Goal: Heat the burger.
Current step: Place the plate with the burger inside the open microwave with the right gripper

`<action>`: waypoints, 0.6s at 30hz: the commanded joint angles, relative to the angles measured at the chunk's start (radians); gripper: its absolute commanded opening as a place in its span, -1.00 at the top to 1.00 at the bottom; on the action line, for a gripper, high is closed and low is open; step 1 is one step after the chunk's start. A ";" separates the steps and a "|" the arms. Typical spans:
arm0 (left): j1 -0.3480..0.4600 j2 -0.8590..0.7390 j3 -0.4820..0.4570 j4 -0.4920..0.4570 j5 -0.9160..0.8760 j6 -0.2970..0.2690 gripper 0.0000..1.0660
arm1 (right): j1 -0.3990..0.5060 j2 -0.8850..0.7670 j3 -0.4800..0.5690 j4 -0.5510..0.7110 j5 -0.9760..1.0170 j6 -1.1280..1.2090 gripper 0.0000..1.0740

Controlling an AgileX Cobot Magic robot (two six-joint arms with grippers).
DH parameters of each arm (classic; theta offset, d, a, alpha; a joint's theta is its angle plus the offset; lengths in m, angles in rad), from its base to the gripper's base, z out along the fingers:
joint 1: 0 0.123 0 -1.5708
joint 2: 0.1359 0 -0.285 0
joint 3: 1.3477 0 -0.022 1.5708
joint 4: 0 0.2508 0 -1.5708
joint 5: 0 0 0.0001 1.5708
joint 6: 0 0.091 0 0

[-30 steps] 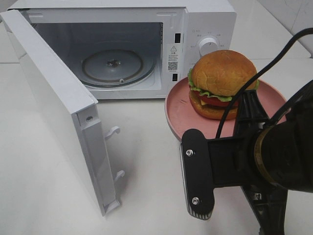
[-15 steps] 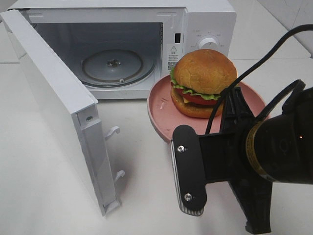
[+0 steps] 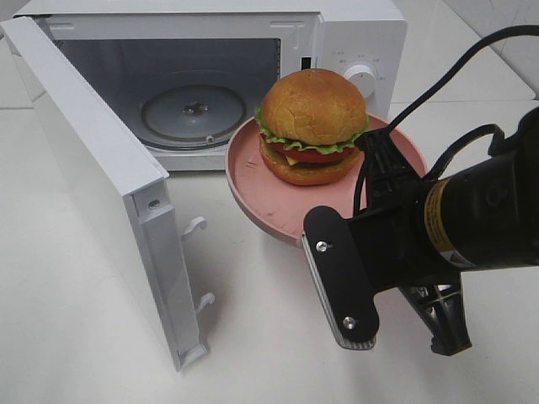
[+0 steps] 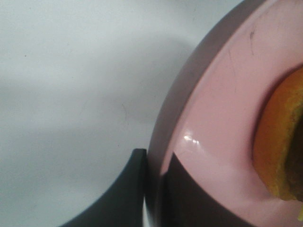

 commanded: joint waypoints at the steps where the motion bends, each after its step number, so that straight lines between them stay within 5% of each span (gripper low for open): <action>1: 0.000 -0.004 0.002 -0.005 -0.001 -0.004 -0.83 | -0.033 -0.009 -0.005 0.006 -0.050 -0.093 1.00; 9: 0.000 -0.004 0.002 -0.005 -0.001 -0.004 -0.83 | -0.139 -0.009 -0.005 0.179 -0.138 -0.432 1.00; 18: 0.000 -0.004 0.002 -0.005 -0.001 -0.004 -0.83 | -0.271 -0.009 -0.005 0.533 -0.184 -0.941 1.00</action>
